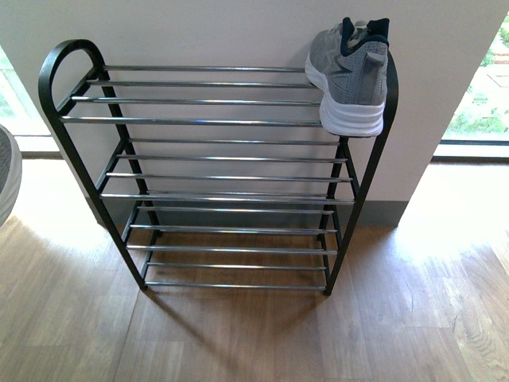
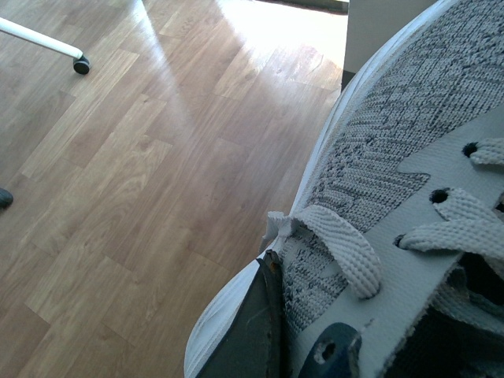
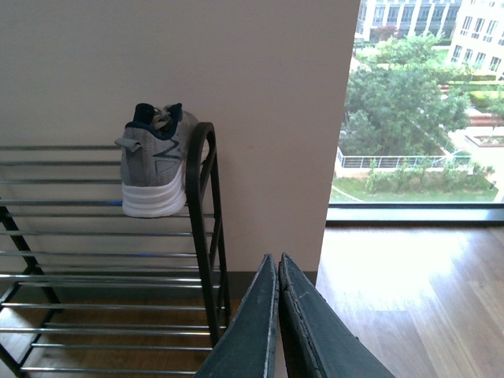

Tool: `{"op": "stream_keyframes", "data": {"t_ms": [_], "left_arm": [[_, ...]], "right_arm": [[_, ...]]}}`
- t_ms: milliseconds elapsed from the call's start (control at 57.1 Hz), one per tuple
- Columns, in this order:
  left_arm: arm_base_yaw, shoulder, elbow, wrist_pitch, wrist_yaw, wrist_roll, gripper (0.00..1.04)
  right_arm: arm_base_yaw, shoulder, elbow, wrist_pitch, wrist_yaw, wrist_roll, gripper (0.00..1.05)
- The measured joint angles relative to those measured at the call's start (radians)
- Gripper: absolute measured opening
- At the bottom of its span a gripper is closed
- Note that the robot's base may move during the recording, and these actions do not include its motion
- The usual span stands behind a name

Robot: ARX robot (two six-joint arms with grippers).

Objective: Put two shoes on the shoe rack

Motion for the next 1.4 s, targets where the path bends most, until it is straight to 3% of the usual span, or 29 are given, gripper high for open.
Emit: {"op": "stream_keyframes", "data": {"t_ms": [455, 560, 753, 910, 1225, 1278, 1313, 1401], "left_arm": [[0.000, 0.000, 0.000, 0.000, 0.000, 0.000, 0.02], [0.000, 0.000, 0.000, 0.000, 0.000, 0.000, 0.02], [0.000, 0.000, 0.000, 0.000, 0.000, 0.000, 0.02], [0.000, 0.000, 0.000, 0.000, 0.000, 0.000, 0.02], [0.005, 0.000, 0.000, 0.000, -0.013, 0.000, 0.02], [0.002, 0.009, -0.024, 0.089, 0.030, -0.043, 0.02], [-0.008, 0.013, -0.029, 0.159, 0.075, -0.102, 0.02], [-0.037, 0.041, 0.079, 0.073, 0.153, -0.246, 0.02]], "right_arm": [[0.000, -0.142, 0.000, -0.142, 0.000, 0.000, 0.01], [0.000, -0.277, 0.000, -0.298, 0.000, 0.000, 0.01], [0.000, -0.300, 0.000, -0.307, 0.000, 0.000, 0.01], [0.000, -0.301, 0.000, -0.307, 0.000, -0.002, 0.34], [0.000, -0.302, 0.000, -0.308, -0.002, -0.002, 0.85], [0.000, -0.302, 0.000, -0.309, 0.003, -0.001, 0.96], [0.000, -0.302, 0.000, -0.309, 0.005, -0.001, 0.96], [0.000, -0.303, 0.000, -0.309, 0.003, -0.002, 0.96]]}}
